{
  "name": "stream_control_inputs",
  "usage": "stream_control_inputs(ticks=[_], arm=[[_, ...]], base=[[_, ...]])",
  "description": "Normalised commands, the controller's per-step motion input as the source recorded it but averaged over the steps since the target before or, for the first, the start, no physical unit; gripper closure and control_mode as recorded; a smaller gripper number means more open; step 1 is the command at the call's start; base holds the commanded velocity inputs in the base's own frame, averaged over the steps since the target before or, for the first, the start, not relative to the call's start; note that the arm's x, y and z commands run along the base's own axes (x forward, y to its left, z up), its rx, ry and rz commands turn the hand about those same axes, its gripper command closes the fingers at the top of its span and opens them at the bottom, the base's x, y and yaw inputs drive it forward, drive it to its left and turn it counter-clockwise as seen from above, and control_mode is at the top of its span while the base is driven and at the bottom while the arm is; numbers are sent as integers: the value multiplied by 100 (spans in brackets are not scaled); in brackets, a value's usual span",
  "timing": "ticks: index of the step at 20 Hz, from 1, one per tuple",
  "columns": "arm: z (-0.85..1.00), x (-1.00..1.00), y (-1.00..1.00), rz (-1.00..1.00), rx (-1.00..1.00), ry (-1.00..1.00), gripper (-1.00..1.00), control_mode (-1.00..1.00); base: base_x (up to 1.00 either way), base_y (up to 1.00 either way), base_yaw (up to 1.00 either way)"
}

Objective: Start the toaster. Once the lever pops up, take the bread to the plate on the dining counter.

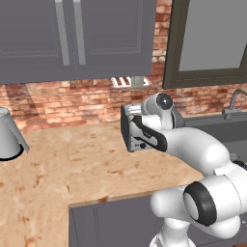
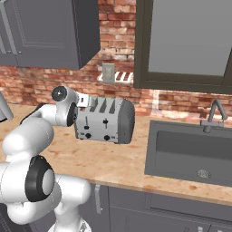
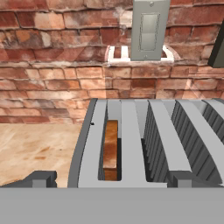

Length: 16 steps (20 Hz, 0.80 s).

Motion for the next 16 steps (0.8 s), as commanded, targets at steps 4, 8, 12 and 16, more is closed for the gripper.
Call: stream_control_inputs(ticks=[4,8,12,16], arm=[[0,0,0,0,0,0,-100,-100],[0,0,0,0,0,0,-100,-100],[0,0,0,0,0,0,-100,-100],[0,0,0,0,0,0,-100,-100]], base=[[0,0,0],[0,0,0],[0,0,0],[0,0,0]])
